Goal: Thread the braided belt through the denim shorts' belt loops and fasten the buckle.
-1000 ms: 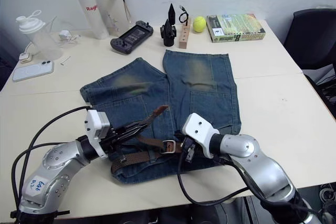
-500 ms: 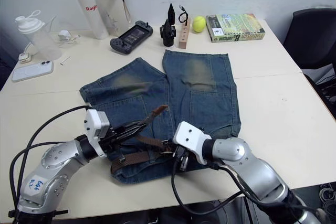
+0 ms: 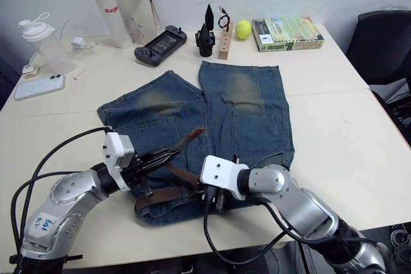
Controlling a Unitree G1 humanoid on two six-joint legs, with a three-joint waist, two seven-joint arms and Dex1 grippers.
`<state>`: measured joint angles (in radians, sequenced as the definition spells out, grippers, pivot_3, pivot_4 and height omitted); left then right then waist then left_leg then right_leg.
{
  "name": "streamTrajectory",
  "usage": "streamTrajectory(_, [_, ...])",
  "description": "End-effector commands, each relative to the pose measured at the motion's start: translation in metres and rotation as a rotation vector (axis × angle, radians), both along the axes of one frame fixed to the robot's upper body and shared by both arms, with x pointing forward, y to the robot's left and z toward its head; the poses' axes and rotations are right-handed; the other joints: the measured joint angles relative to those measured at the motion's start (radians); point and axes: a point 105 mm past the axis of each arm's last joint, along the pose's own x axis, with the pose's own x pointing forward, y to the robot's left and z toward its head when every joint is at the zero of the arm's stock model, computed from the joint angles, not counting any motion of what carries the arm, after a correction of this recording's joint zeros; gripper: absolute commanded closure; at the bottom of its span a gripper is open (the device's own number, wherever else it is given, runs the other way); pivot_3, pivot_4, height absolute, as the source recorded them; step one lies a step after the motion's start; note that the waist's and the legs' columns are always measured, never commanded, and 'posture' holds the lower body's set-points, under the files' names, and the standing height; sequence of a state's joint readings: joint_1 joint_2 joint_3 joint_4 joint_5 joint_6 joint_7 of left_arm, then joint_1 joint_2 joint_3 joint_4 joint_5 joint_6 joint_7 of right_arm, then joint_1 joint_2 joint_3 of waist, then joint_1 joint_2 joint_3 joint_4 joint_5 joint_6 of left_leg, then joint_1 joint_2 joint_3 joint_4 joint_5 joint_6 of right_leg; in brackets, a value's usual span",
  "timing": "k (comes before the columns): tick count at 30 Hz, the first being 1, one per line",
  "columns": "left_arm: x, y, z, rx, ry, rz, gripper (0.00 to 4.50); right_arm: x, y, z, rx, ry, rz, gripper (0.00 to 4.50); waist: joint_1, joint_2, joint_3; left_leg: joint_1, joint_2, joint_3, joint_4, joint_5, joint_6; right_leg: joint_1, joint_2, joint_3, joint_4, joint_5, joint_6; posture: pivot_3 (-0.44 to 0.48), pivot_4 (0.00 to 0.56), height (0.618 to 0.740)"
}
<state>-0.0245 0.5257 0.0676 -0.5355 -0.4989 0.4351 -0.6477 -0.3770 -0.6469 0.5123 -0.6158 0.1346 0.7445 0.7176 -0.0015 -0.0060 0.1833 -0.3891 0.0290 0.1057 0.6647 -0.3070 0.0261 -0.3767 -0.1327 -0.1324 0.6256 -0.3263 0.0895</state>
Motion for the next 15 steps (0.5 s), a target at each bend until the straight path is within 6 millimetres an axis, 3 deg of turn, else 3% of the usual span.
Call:
streamTrajectory(1, [-0.002, 0.003, 0.006, 0.019, -0.041, 0.000, 4.50, 0.002, -0.005, 0.012, 0.032, -0.032, -0.030, 4.47, 0.000, 0.000, 0.000, 0.000, 0.000, 0.000, 0.000, 0.000, 0.000, 0.000, 0.000, 0.000, 0.000, 0.000, 0.000, 0.000, 0.150, 0.724])
streamTrajectory(15, [-0.001, 0.002, 0.009, 0.027, -0.045, -0.016, 4.50, -0.007, -0.009, -0.004, -0.038, -0.043, 0.004, 4.47, 0.000, 0.000, 0.000, 0.000, 0.000, 0.000, 0.000, 0.000, 0.000, 0.000, 0.000, 0.000, 0.000, 0.000, 0.000, 0.000, 0.150, 0.724])
